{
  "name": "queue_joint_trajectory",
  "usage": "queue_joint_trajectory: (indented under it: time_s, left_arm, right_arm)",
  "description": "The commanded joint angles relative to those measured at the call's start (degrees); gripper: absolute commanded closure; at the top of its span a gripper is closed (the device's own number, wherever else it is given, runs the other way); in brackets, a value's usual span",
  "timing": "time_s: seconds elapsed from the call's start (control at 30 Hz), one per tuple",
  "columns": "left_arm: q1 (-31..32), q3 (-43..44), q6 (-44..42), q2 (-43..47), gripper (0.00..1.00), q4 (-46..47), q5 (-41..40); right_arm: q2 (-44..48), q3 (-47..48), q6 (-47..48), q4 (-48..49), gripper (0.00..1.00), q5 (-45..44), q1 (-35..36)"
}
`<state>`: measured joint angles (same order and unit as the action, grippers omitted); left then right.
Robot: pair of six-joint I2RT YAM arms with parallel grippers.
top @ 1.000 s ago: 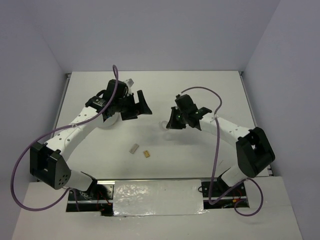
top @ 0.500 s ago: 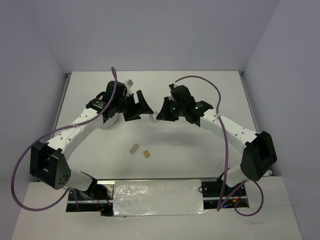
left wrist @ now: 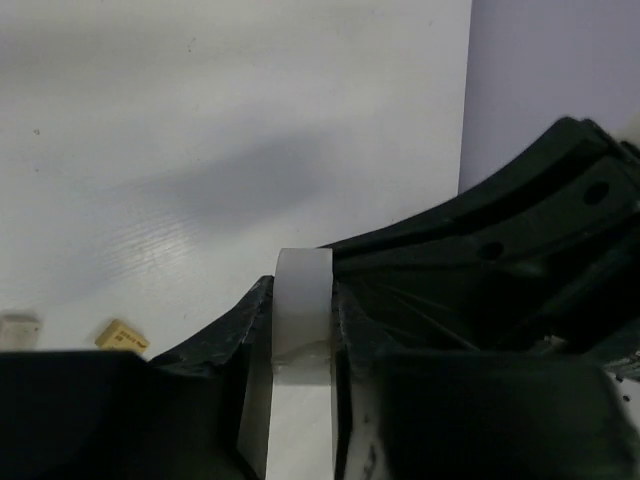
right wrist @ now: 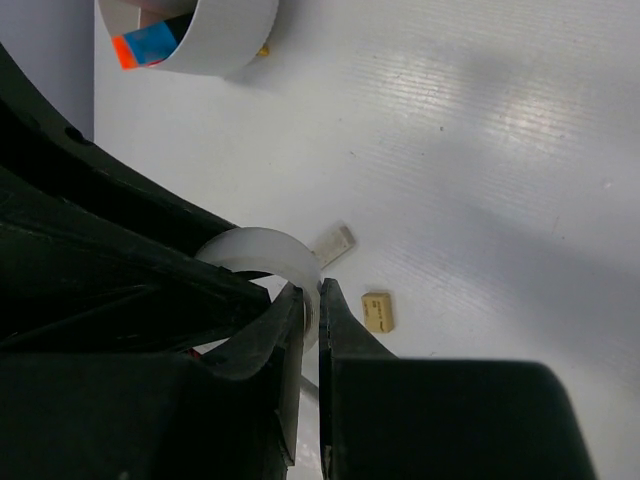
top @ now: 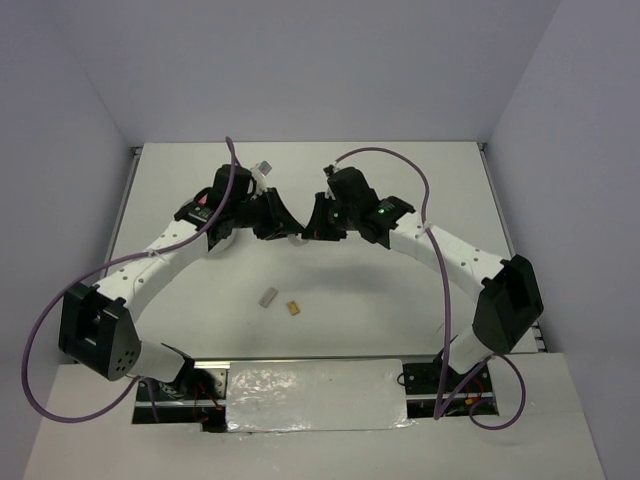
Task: Sort the stationery into containers
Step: Pick up the stationery from the center of the board, then place the stationery in the storage box.
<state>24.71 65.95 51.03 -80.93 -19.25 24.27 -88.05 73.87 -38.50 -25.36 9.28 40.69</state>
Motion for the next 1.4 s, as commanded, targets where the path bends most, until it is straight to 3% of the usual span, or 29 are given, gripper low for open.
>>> queue_joint_trajectory:
  time_s: [0.0,0.03,0.07,0.1,0.13,0.2,0.23,0.33,0.43,0.6,0.73,1.0,1.27,1.37]
  left_arm:
    - [-0.2,0.8,-1.4,1.3,0.75,0.7,0.9]
    - [-0.2,1.4,-2.0,1.1,0.82,-0.3,1.0]
    - [-0.2,3.1,-3.9,0.9,0.95,-1.6,0.8]
    - [-0.3,4.3,-5.3,0.5,1.00,-3.1,0.0]
    - [-0.7,5.3,-8.6,0.2,1.00,-6.3,-2.1]
    - [-3.0,8.5,-12.3,-0.1,1.00,-9.4,-4.6]
    - [-4.2,9.7,-16.3,-0.2,1.00,-11.3,-8.6]
    - [-11.0,14.5,-22.9,-0.5,1.00,-20.0,-18.9]
    - [-19.2,19.3,-25.4,-2.7,1.00,-23.8,-23.6]
    - [-30.9,27.2,-15.6,-7.4,1.00,-31.8,-29.4]
    - [-31.7,29.1,-4.5,-7.1,0.96,-30.7,-34.5]
    - [-31.0,31.7,22.7,-9.8,0.99,-34.3,-45.4]
    - [-31.1,38.4,29.8,-18.1,0.96,-34.6,-43.9]
    - [-31.6,41.3,22.4,-21.1,0.99,-29.6,-40.8]
  right_arm:
    - [-0.4,3.9,0.2,-0.2,0.91,-0.1,0.6]
    - [-0.4,3.5,0.0,0.4,0.90,0.0,0.6]
    - [-0.1,3.0,-0.1,0.9,0.81,0.6,0.7]
    - [0.2,2.4,-0.3,1.6,0.71,0.7,0.6]
    - [0.5,1.3,-0.4,3.0,0.48,0.9,0.5]
    - [1.7,0.3,-0.6,3.6,0.18,0.7,-0.4]
    - [2.1,-0.4,-0.9,2.8,0.10,0.2,-0.9]
    - [5.1,-3.7,-0.4,2.0,0.08,-0.3,-4.9]
    - [8.8,-7.8,1.8,1.6,0.08,0.7,-8.3]
    - [12.8,-12.4,5.3,-1.5,0.07,-0.6,-11.2]
    - [14.4,-15.6,6.0,-1.3,0.07,-0.3,-11.5]
    - [14.3,-17.4,6.7,-0.3,0.07,2.5,-11.6]
    - [14.5,-17.9,7.5,-0.2,0.07,4.6,-11.6]
    - [15.0,-18.7,8.0,-0.4,0.07,4.7,-11.6]
